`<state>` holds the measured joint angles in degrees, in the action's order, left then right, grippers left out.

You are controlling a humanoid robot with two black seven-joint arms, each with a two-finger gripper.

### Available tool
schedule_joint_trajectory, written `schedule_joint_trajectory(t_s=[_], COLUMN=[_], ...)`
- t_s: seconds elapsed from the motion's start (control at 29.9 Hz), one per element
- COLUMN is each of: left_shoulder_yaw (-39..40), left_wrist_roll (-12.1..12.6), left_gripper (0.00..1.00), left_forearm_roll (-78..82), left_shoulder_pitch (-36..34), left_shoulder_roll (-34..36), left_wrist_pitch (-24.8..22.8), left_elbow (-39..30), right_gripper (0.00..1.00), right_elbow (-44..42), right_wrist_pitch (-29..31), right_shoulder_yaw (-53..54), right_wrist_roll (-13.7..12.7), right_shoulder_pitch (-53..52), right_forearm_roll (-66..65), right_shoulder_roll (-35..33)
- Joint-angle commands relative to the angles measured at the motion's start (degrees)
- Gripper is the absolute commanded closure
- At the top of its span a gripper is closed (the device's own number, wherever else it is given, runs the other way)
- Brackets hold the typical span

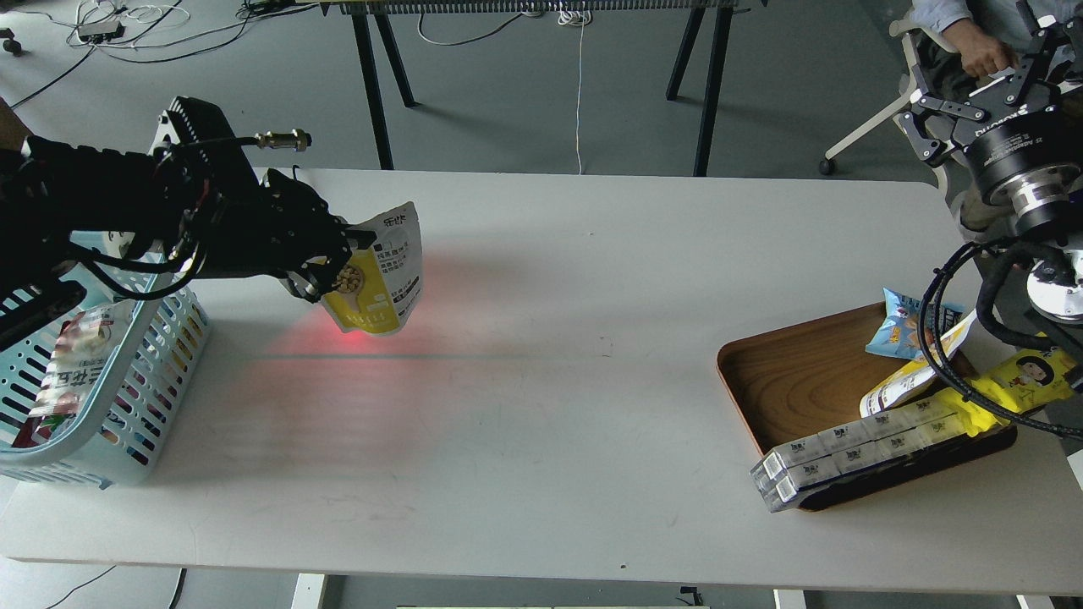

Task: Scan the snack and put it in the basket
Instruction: 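Hold the pouch in front of the scanner with the left gripper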

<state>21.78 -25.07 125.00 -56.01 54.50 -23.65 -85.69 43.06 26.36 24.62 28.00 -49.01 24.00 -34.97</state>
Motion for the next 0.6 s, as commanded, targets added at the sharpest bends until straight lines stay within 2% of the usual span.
schedule_joint_trajectory(t_s=[0.0,0.57], left_shoulder_yaw=[-0.07,0.19], left_wrist_roll=[0.2,0.73], left_gripper=[1.0,1.0], left_forearm_roll=[0.0,0.0], left_shoulder_pitch=[0.55,2.92], left_shoulder_roll=[-0.18,-1.06], left_wrist_pitch=[0.0,-0.08], left_elbow=[0.0,0.26], right_gripper=[0.04,0.04], right_elbow=[0.0,0.0], right_wrist_pitch=[0.0,0.0], right_shoulder_yaw=[-0.01,-0.02], right_wrist_roll=[0.0,0.0], right_shoulder_pitch=[-0.03,0.23], right_forearm_roll=[-0.09,-0.09], right_shoulder_roll=[-0.1,0.26])
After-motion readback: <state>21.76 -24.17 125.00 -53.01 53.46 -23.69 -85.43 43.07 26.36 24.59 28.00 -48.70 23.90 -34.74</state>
